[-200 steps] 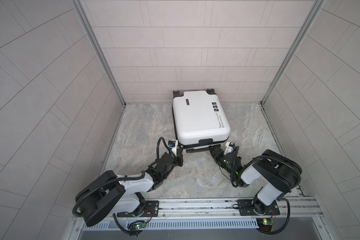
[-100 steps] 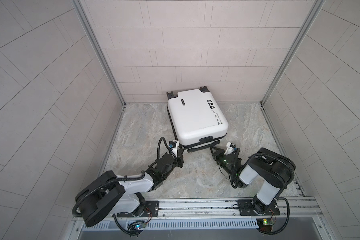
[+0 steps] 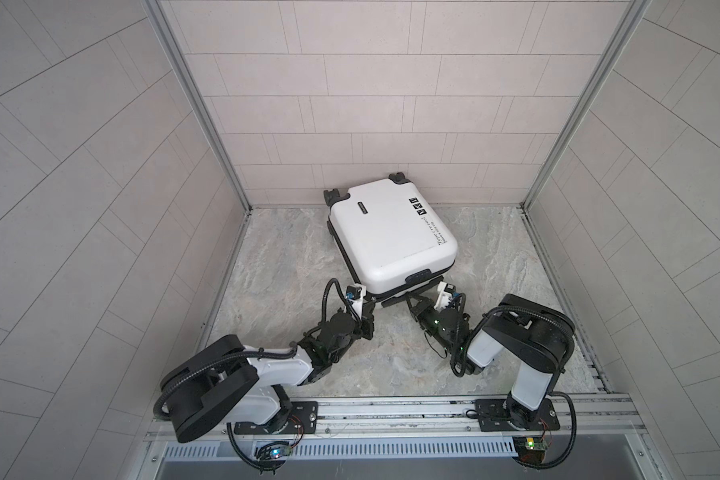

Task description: Pack the luggage

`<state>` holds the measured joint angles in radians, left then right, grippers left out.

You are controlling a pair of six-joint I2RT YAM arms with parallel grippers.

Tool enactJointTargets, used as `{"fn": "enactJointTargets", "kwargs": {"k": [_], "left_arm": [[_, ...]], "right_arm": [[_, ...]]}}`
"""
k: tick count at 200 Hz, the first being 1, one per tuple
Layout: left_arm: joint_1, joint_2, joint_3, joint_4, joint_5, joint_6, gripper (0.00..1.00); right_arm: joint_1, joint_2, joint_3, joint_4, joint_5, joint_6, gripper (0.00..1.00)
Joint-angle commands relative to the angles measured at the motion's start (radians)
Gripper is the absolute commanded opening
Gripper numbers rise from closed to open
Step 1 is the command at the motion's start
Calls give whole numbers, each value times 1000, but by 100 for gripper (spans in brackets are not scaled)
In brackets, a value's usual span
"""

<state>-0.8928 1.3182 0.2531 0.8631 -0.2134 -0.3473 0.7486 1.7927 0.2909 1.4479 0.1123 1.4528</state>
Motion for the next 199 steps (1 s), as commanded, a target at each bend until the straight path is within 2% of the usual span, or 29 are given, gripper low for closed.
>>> {"fn": "enactJointTargets", "kwargs": {"k": [1,15,30,74,125,199], "left_arm": [[-8,-6,34,52,-14,13,0],[-8,-9,34,48,-14,14,0],[-7,-11,34,42,-15,16,0],[-8,-26,28,28,-15,16,0],[-8,-26,34,16,-14,18,0],[-7,-45,29,-1,-13,16,0]], "right_arm": [[-38,-26,-42,-28,-15,-22,32],[-66,-29,-61,-27,-36,-21,50],[-88,-16,-62,-28,-73,-24,55],[-111,16,-56,-28,-89,-39,53],[-120,-33,-109,-27,-102,-57,50],[-135,-5,-96,-28,-122,-71,52]]}}
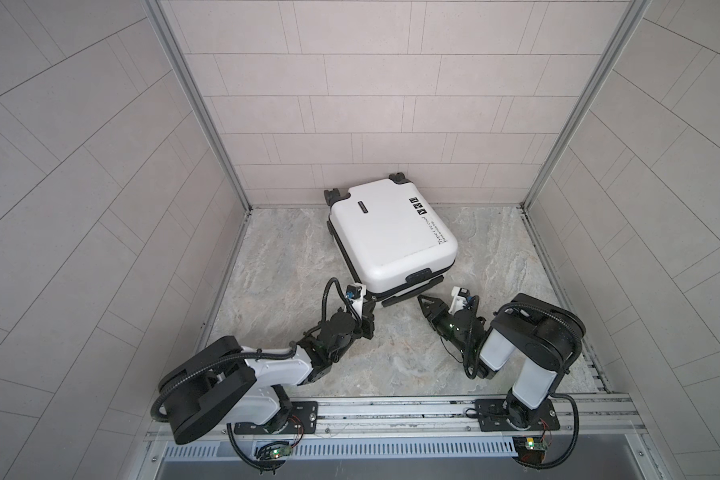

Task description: Pack the luggage

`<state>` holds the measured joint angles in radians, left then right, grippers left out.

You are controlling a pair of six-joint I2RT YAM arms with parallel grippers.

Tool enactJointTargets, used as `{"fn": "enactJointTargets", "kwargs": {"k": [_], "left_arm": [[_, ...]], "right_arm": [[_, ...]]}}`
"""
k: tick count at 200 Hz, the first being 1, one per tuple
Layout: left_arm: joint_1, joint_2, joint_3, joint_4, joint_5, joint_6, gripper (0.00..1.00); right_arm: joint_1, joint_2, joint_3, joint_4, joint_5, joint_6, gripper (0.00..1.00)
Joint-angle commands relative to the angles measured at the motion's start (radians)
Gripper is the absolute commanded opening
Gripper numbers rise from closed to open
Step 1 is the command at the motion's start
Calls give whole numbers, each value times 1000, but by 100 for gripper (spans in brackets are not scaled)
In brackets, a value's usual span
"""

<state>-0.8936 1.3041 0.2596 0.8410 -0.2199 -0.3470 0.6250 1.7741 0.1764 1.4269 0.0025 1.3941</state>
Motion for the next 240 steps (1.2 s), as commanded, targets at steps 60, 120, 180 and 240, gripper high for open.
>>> {"fn": "enactJointTargets", "kwargs": {"k": [60,120,180,240], "left_arm": [[-7,-41,19,13,-8,16,0],[-7,-37,14,16,6,9,0],[-6,-37,9,15,15,2,0],[-7,-59,5,-3,11,-3,0]], "right_arm": [[-27,-5,88,-7,-37,-24,52],[-42,47,131,-7,-35,12,44],[-59,58,164,-5,-34,22,36],[-70,49,192,-5,-46,15,11]]}}
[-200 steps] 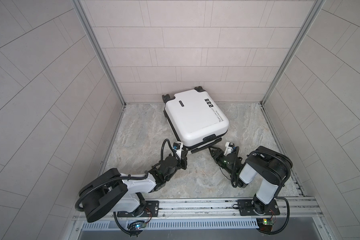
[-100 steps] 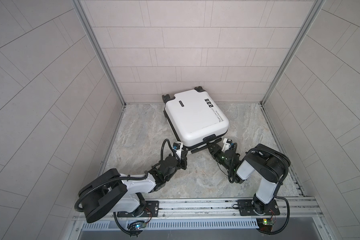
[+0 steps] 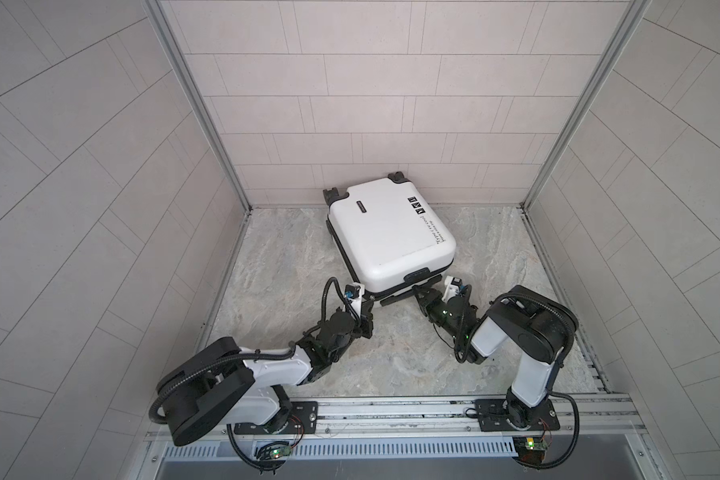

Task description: Pack the luggage

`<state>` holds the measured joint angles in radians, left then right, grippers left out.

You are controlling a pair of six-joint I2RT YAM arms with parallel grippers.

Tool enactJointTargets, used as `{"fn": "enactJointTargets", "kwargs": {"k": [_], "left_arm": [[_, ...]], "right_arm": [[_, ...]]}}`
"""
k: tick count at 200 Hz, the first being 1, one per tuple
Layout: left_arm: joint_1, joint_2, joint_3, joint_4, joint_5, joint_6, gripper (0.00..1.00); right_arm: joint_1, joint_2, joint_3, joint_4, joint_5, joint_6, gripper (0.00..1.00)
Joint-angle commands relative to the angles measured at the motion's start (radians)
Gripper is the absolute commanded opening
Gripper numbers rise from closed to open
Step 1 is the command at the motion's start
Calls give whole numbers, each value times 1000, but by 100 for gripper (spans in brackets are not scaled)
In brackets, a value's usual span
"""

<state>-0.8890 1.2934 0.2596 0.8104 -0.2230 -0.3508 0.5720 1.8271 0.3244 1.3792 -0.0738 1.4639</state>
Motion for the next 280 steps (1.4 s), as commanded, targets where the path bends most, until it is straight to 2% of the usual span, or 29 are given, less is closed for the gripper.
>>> {"fn": "enactJointTargets", "kwargs": {"k": [1,18,46,98,168,205,244,280], "left_arm": [[-11,-48,5,26,12,1,0],[-11,-53,4,24,-4,-3,0],[-13,-41,8,45,-18,-13,0],[-34,14,60,73,-11,-11,0],[-77,55,84,163,-53,-39,0],[-79,66,81,269,-92,-98,0],[-78,43,75,352,-82,-184,0],[-79,12,65,357,-16,-306,0]], "right_arm": [[-17,-4,44,43,29,-55,10],[-10,-9,44,42,25,-58,0],[30,-6,51,43,39,-63,0],[166,37,90,43,108,-61,0],[278,93,131,43,169,-45,0],[324,115,158,42,193,-43,0],[334,125,151,43,199,-48,0],[335,134,151,42,193,-58,0]]}}
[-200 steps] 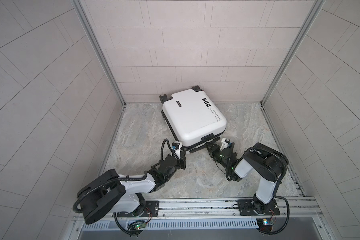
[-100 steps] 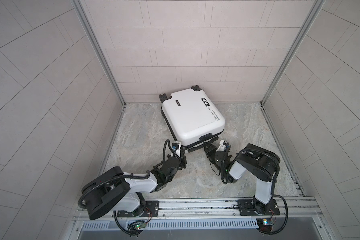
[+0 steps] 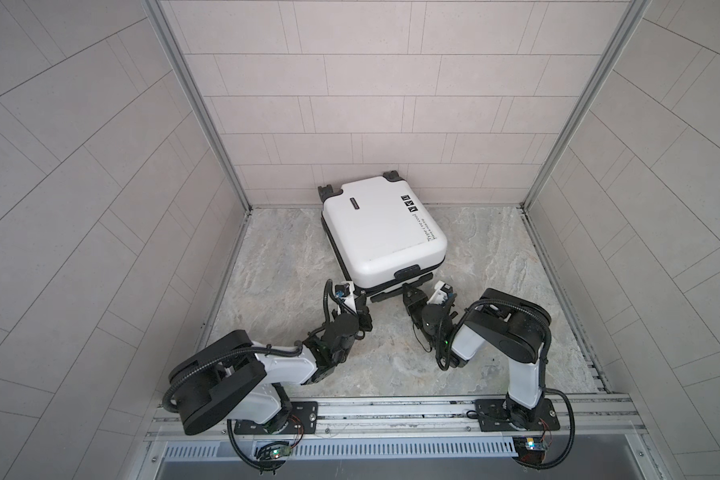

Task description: Pack the luggage

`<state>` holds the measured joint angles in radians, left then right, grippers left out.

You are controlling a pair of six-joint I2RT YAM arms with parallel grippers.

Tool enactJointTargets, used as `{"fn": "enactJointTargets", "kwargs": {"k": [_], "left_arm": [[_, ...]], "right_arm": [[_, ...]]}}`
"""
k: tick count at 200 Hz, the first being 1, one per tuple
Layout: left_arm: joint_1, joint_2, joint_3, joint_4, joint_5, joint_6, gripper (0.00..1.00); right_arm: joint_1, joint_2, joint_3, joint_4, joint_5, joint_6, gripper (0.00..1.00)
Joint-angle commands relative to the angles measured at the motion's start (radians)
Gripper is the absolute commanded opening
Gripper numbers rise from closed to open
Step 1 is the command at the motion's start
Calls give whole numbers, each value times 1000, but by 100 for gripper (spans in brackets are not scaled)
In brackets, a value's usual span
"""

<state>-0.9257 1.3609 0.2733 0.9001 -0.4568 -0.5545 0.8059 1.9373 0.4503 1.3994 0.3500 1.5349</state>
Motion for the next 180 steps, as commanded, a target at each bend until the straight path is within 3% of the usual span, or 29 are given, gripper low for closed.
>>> {"fn": "enactJointTargets", "kwargs": {"k": [1,78,112,180], "left_arm": [[-42,-55,51,267,221,-105,0],[-85,168,83,419,376,-146,0],[-120,193,117,418,332,-87,0],[-151,145,96,416,127,53,0]], "right_arm": [[101,25,27,21,-230,-129,0],[130,60,73,22,-243,-133,0],[137,63,77,23,-247,-134,0],[154,53,81,23,-256,-152,0]]}}
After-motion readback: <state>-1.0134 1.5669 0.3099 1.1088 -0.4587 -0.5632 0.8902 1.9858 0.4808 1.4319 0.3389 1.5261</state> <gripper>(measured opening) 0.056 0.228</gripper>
